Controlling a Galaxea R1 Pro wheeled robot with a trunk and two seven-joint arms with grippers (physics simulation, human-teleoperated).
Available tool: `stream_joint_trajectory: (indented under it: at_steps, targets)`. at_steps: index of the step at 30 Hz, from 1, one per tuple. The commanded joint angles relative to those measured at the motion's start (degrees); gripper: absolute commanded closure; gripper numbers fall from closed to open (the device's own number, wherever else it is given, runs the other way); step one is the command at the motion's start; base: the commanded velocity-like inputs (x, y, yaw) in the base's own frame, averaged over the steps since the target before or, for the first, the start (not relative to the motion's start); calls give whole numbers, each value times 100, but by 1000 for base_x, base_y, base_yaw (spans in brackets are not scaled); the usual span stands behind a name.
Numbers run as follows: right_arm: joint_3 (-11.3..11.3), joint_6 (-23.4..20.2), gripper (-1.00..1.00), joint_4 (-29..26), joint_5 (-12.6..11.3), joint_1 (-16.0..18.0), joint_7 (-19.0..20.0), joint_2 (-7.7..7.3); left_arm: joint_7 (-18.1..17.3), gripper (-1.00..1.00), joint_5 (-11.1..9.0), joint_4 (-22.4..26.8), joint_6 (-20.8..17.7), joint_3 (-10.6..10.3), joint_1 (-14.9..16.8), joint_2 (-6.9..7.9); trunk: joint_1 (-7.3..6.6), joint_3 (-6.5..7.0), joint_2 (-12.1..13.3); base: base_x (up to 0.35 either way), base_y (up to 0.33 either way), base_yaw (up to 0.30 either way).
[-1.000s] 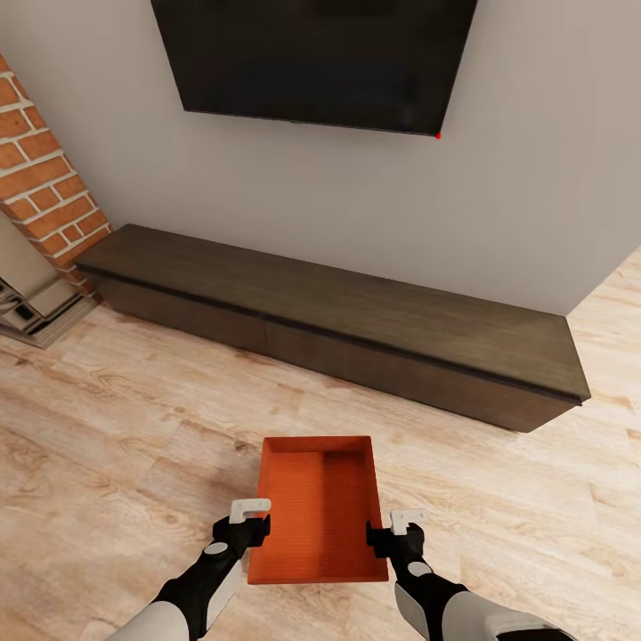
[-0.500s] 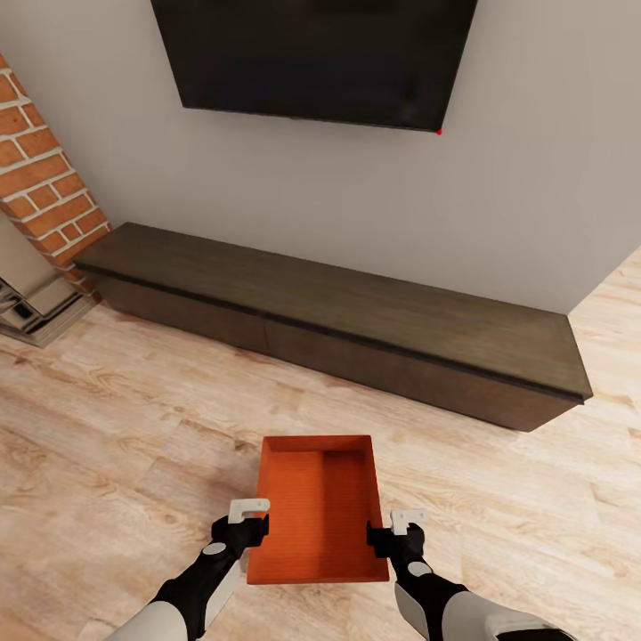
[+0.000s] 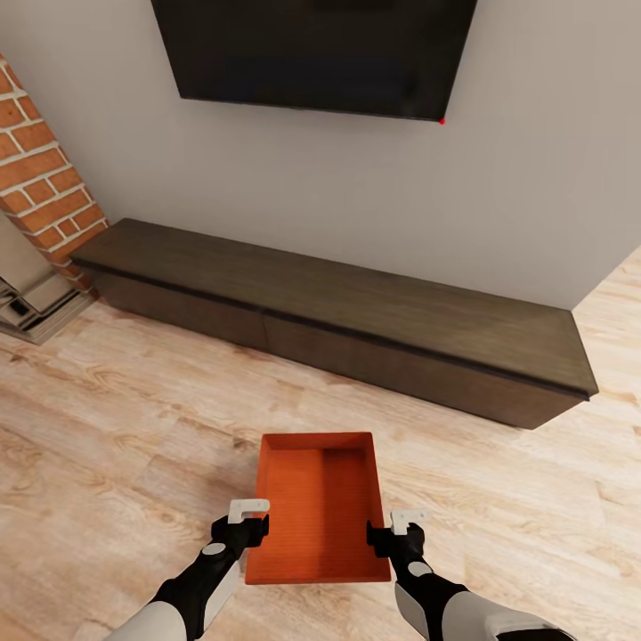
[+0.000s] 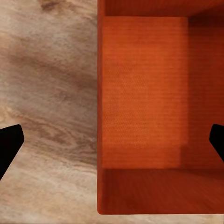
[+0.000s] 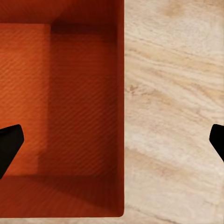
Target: Move the two storage containers from the living room to the garage. In the garage, place one container on the floor and stack the other container on top of it (either order is fine).
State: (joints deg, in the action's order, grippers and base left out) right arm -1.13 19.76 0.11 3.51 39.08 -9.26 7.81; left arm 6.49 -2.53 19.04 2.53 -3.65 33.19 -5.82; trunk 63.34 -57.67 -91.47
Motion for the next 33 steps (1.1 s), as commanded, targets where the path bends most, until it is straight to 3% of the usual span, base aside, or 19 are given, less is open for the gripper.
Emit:
stream_joint_trajectory:
  at_steps: [1,13,21,33]
  targets:
    - [-11,9,-100,6,37,3,-40,2,37,-100,-27,-5,19,-39,3,4,22,-22,-43,0,0,0]
    - [-8,10,-100,6,37,3,-39,2,86,-100,-30,-6,19,-46,3,74,286,-237,-524,0,0,0]
    - [-10,10,-100,6,37,3,-40,2,86,-100,-40,-6,22,-44,3,90,286,-237,-524,0,0,0]
    - [-5,10,-100,6,36,3,-40,2,80,-100,-30,-6,19,-48,3,90,549,-452,-1006,0,0,0]
